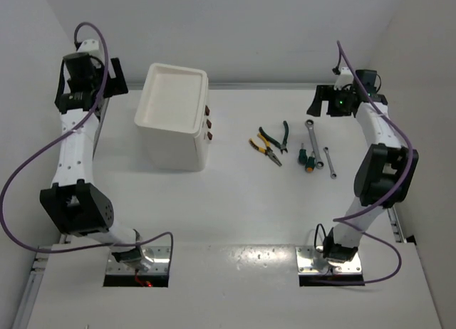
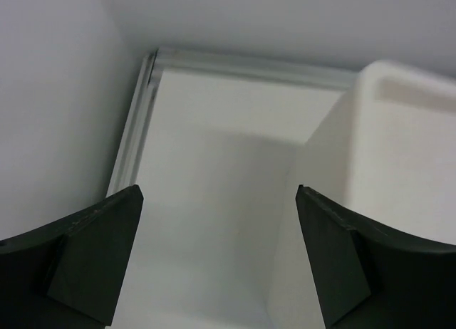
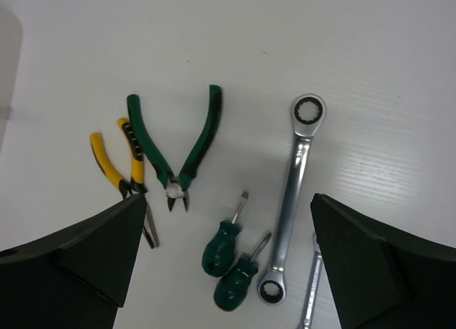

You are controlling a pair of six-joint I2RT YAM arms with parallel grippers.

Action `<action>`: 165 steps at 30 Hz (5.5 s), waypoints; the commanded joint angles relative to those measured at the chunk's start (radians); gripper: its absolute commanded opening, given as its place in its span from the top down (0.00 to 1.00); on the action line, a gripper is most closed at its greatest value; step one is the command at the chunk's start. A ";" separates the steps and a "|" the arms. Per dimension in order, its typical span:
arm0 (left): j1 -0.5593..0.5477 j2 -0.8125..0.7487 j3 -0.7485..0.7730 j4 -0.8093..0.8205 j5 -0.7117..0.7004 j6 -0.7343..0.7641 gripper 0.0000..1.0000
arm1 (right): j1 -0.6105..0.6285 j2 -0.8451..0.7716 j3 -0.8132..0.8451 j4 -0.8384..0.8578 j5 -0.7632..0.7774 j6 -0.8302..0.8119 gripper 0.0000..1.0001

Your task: Sort the tools into containers

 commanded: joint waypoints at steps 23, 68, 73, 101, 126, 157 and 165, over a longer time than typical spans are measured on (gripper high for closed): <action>-0.455 0.170 0.160 -0.013 0.021 0.146 1.00 | 0.168 0.062 0.097 0.096 -0.187 0.106 0.01; -0.398 0.199 -0.081 0.032 0.124 -0.077 0.00 | 0.490 0.448 0.477 0.276 -0.681 -0.107 0.42; -0.398 0.219 -0.072 0.023 0.124 -0.077 0.00 | 0.522 0.479 0.574 0.136 -0.724 -0.298 0.46; -0.398 0.248 -0.059 0.010 0.133 -0.086 0.00 | 0.624 0.556 0.684 0.237 -0.686 -0.310 0.37; -0.398 0.217 -0.193 0.010 0.055 -0.149 0.00 | 0.559 0.380 0.424 0.289 -0.544 -0.270 1.00; -0.398 0.223 -0.193 0.001 0.046 -0.130 0.00 | 0.386 0.151 0.181 0.134 -0.543 -0.422 0.39; -0.398 0.223 -0.184 0.001 0.055 -0.130 0.00 | 0.325 0.042 0.080 0.163 -0.439 -0.362 0.27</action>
